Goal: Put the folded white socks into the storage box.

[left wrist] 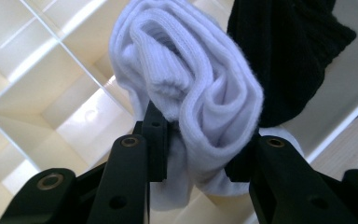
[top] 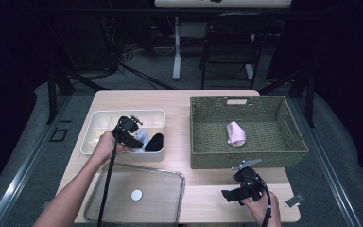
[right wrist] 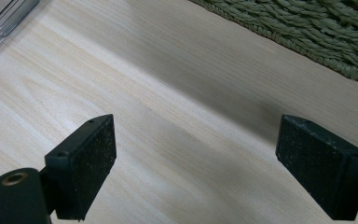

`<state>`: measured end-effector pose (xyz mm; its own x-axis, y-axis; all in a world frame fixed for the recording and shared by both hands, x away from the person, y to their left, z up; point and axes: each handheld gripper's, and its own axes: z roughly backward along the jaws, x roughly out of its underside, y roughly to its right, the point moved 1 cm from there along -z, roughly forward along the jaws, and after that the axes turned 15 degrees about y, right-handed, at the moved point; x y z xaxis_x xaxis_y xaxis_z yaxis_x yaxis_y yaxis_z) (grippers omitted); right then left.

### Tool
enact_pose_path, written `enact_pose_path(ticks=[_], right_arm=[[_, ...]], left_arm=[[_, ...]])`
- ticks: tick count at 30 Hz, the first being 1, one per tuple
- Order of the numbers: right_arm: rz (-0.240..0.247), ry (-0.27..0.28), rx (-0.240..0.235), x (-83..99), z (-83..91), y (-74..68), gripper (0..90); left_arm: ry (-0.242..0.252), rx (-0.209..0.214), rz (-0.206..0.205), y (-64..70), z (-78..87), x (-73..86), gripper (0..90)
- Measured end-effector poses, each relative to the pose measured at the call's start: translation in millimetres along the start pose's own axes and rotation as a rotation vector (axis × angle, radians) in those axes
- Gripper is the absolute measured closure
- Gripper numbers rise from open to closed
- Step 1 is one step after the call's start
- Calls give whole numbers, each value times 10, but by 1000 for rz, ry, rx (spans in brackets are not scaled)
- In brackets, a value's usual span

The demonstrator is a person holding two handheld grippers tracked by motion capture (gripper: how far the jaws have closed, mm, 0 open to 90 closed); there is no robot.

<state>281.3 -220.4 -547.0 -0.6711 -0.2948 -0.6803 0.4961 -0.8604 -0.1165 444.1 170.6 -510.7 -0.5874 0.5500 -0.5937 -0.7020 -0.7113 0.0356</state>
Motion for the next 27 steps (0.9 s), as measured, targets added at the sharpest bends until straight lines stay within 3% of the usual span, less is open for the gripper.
enact_pose_path(ticks=[9,16,21,24,27], right_arm=[[7,-6,0,-1,1,0,116],[10,-3,4,-4,7,11,117],[2,-13,12,-2,23,42,120],[2,-7,13,-6,34,48,120],[5,-6,18,-3,37,51,120]], left_arm=[[-61,50,7,36,-168,74,698],[-45,80,9,1,-150,78,674],[11,51,10,37,-5,42,583],[37,28,14,16,117,-15,391],[63,28,26,-6,189,-44,351]])
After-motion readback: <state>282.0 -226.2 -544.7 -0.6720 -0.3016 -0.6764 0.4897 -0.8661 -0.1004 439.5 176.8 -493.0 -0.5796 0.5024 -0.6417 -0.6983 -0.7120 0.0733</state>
